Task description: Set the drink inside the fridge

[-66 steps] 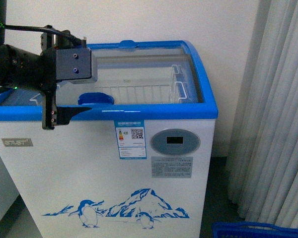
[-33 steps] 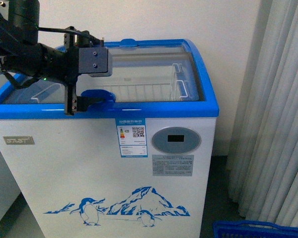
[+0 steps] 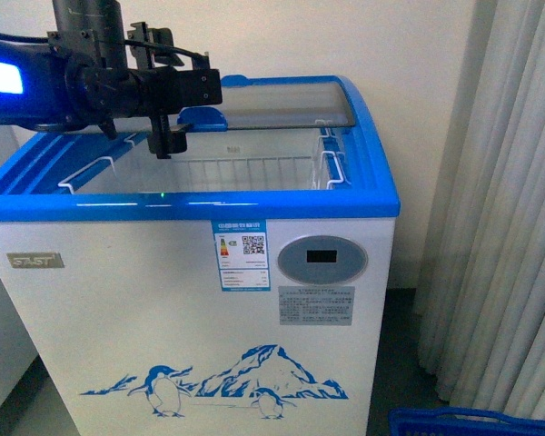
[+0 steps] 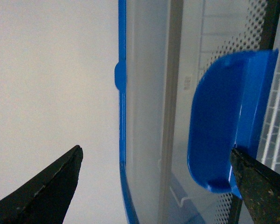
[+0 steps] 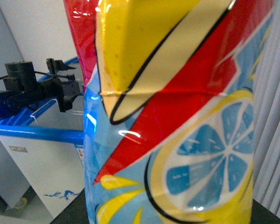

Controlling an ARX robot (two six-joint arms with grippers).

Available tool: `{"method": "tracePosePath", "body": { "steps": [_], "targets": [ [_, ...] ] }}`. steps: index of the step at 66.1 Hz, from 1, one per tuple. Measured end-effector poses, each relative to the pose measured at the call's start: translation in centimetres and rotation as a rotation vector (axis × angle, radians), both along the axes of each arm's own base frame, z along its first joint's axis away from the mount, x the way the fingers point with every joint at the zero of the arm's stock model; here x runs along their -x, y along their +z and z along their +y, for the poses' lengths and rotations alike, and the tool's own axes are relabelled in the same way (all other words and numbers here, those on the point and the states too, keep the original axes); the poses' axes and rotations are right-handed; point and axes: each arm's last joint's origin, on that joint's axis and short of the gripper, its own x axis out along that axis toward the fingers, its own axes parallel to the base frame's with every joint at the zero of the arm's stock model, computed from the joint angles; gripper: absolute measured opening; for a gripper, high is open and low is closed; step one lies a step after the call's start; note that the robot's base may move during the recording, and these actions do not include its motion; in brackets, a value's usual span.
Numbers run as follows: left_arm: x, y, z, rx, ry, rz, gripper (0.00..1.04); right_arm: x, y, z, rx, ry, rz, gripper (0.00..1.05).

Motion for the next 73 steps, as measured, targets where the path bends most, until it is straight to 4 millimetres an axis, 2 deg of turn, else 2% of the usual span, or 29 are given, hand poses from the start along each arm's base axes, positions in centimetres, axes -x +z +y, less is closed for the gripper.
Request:
{"method": "tracePosePath", "body": {
  "steps": [18, 21, 24, 29, 31, 32, 34, 37, 38, 42, 46, 50, 52, 58, 61, 63, 67, 70, 73],
  "targets": [
    [-0.9, -0.3, -0.4, 0.175, 0.133, -0.114, 0.97, 0.0, 0.0, 0.0, 0.0, 0.0, 0.0, 0.4],
    [-0.8, 0.2, -0.4, 0.239, 0.156, -0.135, 0.97, 0.0, 0.0, 0.0, 0.0, 0.0, 0.0, 0.4],
    [-0.4, 1.2, -0.2, 0.369, 0.264, -0.166, 0.97, 0.0, 0.0, 0.0, 0.0, 0.0, 0.0, 0.4],
    [1.8, 3.9, 0.7, 0.619, 0.326, -0.088, 0.97, 0.0, 0.0, 0.0, 0.0, 0.0, 0.0, 0.4],
    [2.5, 4.6, 0.9, 0.647, 0.331, -0.074, 0.97, 0.0, 0.0, 0.0, 0.0, 0.0, 0.0, 0.4],
    [3.7, 5.6, 1.1, 0.738, 0.331, -0.047, 0.97, 0.0, 0.0, 0.0, 0.0, -0.001, 0.0, 0.4],
    [4.8, 6.6, 1.2, 0.781, 0.326, -0.034, 0.97, 0.0, 0.0, 0.0, 0.0, -0.001, 0.0, 0.4],
    [7.3, 8.1, 1.5, 0.903, 0.309, 0.019, 0.97, 0.0, 0.0, 0.0, 0.0, -0.003, 0.0, 0.4],
    [8.7, 8.7, 1.5, 0.953, 0.299, 0.05, 0.97, 0.0, 0.0, 0.0, 0.0, -0.003, 0.0, 0.4],
    [12.3, 9.6, 1.4, 1.053, 0.273, 0.13, 0.97, 0.0, 0.0, 0.0, 0.0, 0.0, 0.0, 0.4],
    [16.1, 9.5, 1.0, 1.154, 0.253, 0.228, 0.97, 0.0, 0.0, 0.0, 0.0, 0.001, 0.0, 0.4],
    [20.5, 7.8, 0.6, 1.23, 0.249, 0.353, 0.97, 0.0, 0.0, 0.0, 0.0, 0.0, 0.0, 0.4],
    [21.9, 7.1, 0.5, 1.249, 0.256, 0.389, 0.97, 0.0, 0.0, 0.0, 0.0, 0.001, 0.0, 0.4],
    [28.2, 3.0, 1.0, 1.307, 0.343, 0.528, 0.95, 0.0, 0.0, 0.0, 0.0, 0.0, 0.0, 0.4],
    [30.8, 1.8, 1.8, 1.35, 0.372, 0.416, 0.88, 0.0, 0.0, 0.0, 0.0, -0.001, 0.0, 0.4],
    [32.0, 1.4, 2.3, 1.375, 0.37, 0.355, 0.85, 0.0, 0.0, 0.0, 0.0, -0.003, 0.0, 0.4],
    [35.7, 0.9, 4.0, 1.441, 0.322, 0.226, 0.75, 0.0, 0.0, 0.0, 0.0, -0.003, 0.0, 0.4],
    [38.8, 0.3, 5.3, 1.467, 0.313, 0.172, 0.67, 0.0, 0.0, 0.0, 0.0, -0.003, 0.0, 0.4],
    [40.9, -0.5, 6.0, 1.48, 0.314, 0.151, 0.61, 0.0, 0.0, 0.0, 0.0, -0.001, 0.005, 0.4]
  ]
}}
